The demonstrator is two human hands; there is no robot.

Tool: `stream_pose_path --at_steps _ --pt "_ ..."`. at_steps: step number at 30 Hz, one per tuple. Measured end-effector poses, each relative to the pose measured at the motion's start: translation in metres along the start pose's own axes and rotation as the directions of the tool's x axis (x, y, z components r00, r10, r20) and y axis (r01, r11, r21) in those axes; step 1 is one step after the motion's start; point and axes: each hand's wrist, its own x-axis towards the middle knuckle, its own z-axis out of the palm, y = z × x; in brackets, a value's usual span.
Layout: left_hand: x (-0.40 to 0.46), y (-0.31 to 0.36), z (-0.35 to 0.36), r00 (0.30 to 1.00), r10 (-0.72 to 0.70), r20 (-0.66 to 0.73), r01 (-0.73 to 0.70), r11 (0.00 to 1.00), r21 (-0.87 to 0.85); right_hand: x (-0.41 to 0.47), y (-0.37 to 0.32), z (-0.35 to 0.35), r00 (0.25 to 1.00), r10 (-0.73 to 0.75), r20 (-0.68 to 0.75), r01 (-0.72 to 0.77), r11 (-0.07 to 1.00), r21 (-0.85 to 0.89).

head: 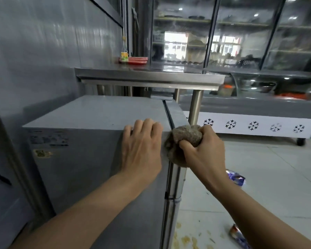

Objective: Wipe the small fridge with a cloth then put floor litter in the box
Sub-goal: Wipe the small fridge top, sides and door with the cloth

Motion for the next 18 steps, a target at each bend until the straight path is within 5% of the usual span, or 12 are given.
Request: stream_pose_path --at_steps 5,9,18 --pt "0.020 0.005 -0.020 0.976 -0.041 0.214 0.036 0.999 0.028 0.017 -0.009 -0.030 0.943 0.132 0.304 -0.150 0.988 0.034" --pt "0.040 0.008 -0.041 0.893 -0.051 0.447 0.028 0.998 0.057 0.039 -0.020 -0.052 0.788 0.329 0.521 -0.360 0.932 -0.046" --pt "0.089 0.011 -0.122 0.648 -0.046 0.760 0.063 0.998 0.007 0.062 -0.081 -0.110 0.686 0.450 0.571 -0.431 0.884 -0.180"
